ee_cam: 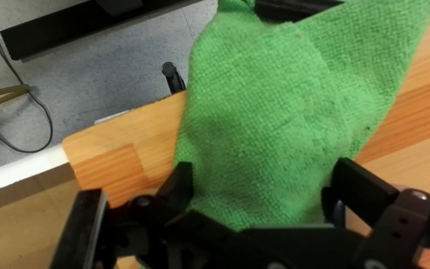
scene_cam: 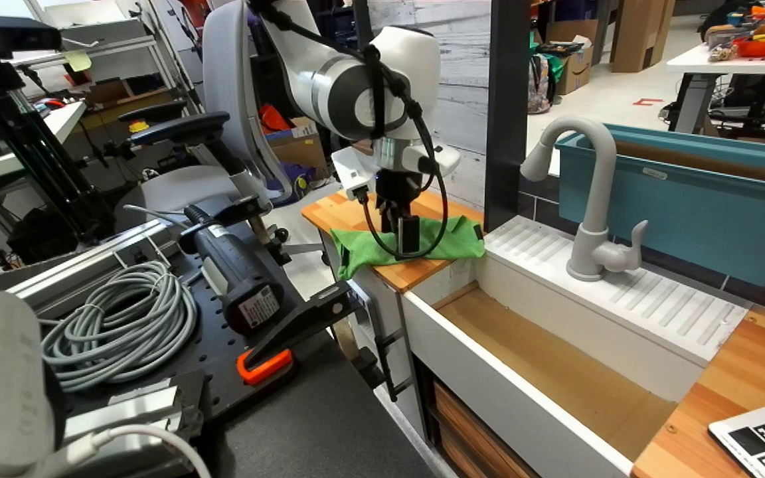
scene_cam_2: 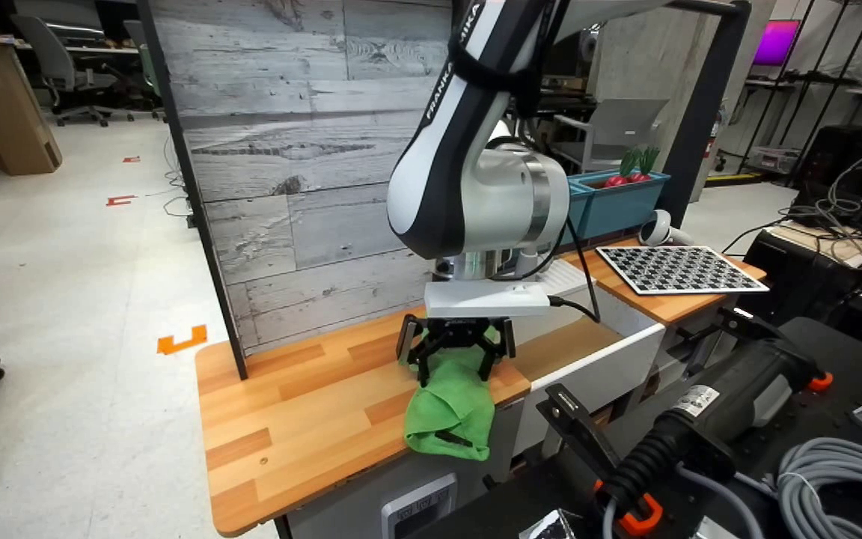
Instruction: Move the green towel to the right
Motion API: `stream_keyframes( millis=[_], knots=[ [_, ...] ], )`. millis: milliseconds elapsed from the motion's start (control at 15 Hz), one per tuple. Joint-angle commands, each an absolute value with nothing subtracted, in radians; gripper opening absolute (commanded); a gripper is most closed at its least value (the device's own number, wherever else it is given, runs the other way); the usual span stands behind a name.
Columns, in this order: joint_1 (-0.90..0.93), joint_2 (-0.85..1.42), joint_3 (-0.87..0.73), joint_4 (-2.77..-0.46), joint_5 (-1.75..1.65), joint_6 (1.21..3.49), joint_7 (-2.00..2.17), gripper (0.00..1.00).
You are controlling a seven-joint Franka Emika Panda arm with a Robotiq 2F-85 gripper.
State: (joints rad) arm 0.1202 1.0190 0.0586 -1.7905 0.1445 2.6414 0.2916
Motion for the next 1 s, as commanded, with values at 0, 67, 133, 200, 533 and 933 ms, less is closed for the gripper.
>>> stream_keyframes(
  millis=[0,67,133,200,533,933],
  knots=[
    [0.132,0.949,0.052,-1.873,0.156,2.665,0.285,1.00],
    [0.138,0.922,0.052,-1.907,0.155,2.689,0.286,1.00],
    [0.147,0.891,0.048,-1.943,0.151,2.715,0.288,1.00],
    [0.152,0.867,0.049,-1.969,0.151,2.729,0.289,1.00],
    [0.174,0.710,0.070,-2.131,0.161,2.807,0.288,1.00],
    [0.183,0.704,0.061,-2.116,0.150,2.765,0.289,1.00]
  ],
)
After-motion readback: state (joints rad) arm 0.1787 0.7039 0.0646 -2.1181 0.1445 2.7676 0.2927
